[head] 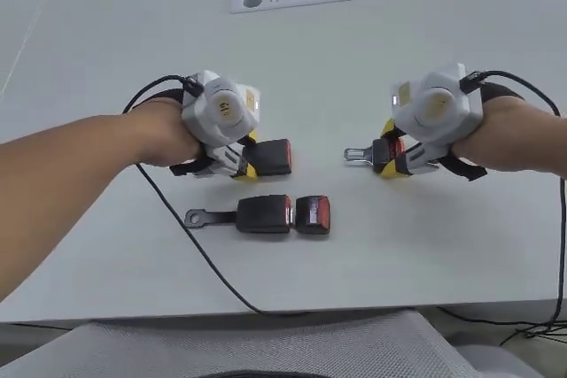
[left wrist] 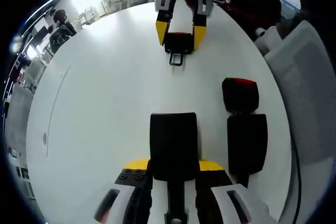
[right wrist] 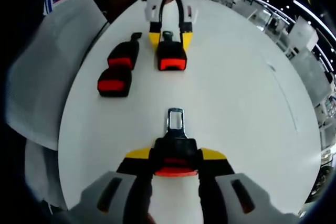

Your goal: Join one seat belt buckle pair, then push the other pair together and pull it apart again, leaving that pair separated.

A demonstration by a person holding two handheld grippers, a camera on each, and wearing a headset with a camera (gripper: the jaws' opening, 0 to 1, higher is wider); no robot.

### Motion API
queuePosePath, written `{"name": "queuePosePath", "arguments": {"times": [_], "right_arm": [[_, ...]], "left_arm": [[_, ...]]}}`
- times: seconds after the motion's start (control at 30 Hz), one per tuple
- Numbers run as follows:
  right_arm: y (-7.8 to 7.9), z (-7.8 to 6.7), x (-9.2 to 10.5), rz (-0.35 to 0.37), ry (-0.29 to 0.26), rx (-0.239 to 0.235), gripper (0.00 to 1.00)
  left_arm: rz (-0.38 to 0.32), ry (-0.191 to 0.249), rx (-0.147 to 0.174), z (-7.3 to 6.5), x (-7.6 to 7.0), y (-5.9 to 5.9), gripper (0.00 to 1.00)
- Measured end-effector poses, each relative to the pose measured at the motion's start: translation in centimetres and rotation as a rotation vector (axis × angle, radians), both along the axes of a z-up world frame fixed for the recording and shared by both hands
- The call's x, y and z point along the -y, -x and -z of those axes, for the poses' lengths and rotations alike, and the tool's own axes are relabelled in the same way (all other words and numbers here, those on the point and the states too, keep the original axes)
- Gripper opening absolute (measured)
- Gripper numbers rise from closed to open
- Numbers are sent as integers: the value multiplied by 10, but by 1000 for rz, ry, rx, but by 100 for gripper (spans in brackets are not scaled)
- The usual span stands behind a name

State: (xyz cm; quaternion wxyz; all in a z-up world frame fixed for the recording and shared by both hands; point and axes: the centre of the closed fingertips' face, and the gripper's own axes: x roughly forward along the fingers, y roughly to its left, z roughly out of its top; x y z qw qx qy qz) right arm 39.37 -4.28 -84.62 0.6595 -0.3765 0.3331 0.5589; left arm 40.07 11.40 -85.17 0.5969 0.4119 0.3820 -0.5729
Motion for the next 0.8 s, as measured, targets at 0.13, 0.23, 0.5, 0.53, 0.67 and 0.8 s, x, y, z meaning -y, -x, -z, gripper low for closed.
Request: {"name": "queuePosePath", "arguments": {"times": [0.13,0.23,0.5,0.53,0.67,0.8], "right_arm": [[-1,0,-18,-7,-15,4,32],[-2,0,-30,-18,-19,16,32],[-3,0,-52,-49,-7,18,32],[-4,0,-54,-51,-8,18,32],[-7,1,-62,-45,-4,15,32],[-6,1,-70,-55,3,16,32]], "left_arm": [[1,-3,-6,1,0,0,31],[0,-3,-9,1,0,0,31],[-2,-9,-10,1,1,1,31],[1,-12,-11,1,1,1,31],[-4,-11,-11,1,1,0,31],[-6,-12,-7,1,1,0,31]]}}
